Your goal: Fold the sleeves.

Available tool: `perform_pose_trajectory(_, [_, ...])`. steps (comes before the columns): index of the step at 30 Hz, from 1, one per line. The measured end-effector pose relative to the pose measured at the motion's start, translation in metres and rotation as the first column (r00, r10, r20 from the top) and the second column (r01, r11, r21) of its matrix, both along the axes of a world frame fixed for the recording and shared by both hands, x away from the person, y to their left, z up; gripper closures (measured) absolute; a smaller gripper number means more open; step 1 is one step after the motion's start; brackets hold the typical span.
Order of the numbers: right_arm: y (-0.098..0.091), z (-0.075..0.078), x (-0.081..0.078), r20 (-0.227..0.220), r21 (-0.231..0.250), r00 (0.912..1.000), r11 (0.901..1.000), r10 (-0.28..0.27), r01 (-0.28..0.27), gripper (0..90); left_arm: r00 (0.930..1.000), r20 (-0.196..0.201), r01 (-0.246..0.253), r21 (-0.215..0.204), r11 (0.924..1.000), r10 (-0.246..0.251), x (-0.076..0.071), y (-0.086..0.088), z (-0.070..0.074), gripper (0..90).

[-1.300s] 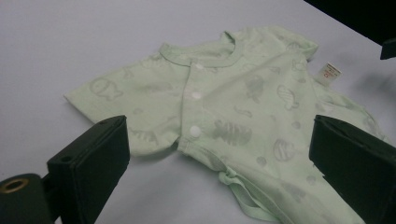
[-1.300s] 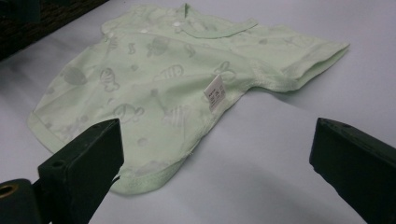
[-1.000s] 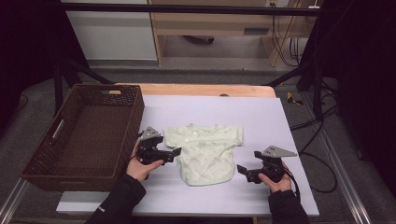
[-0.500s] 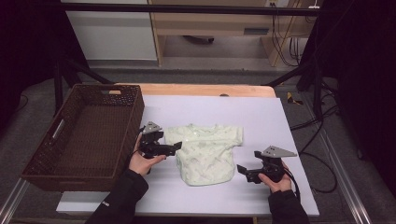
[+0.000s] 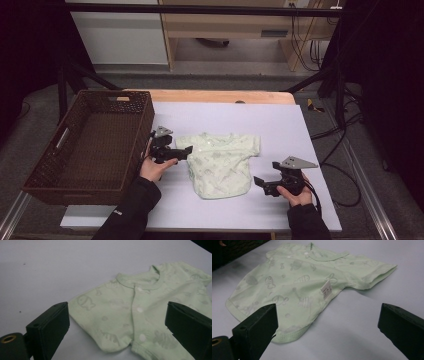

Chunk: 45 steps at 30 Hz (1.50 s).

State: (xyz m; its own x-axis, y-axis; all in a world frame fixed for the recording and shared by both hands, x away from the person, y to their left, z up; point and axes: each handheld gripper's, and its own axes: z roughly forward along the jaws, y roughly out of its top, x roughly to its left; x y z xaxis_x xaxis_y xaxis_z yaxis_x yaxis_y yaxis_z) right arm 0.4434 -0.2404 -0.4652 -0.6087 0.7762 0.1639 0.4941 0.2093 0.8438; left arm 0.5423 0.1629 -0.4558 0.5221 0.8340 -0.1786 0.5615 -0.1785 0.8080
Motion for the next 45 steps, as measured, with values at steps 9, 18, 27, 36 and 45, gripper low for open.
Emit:
perform_pose_trajectory(9, [0.001,0.000,0.000,-0.001,-0.004,1.0000,1.0000,0.004,-0.004,3.4,0.9976,-0.030,-0.062,0.036,0.9974,0.063,0.012,0.004,-0.013,13.7])
perform_pose_trajectory(18, [0.001,-0.001,0.000,-0.003,-0.004,1.0000,1.0000,0.002,-0.002,3.4,0.9951,-0.038,-0.089,0.061,0.9942,0.091,0.016,0.007,-0.017,22.6])
perform_pose_trajectory(27, [0.001,-0.001,0.000,-0.004,-0.004,1.0000,1.0000,0.003,-0.003,3.4,0.9908,-0.089,-0.095,0.076,0.9926,0.101,0.017,0.005,-0.021,36.8])
perform_pose_trajectory(36, [0.001,0.000,0.000,-0.003,-0.003,1.0000,1.0000,0.003,-0.003,3.3,0.9899,-0.097,-0.094,0.099,0.9907,0.103,0.016,0.003,-0.022,55.2])
perform_pose_trajectory(45, [0.001,0.000,0.000,-0.003,-0.004,1.0000,1.0000,0.002,-0.002,3.3,0.9895,-0.095,-0.098,0.110,0.9891,0.109,0.012,-0.003,-0.022,69.8])
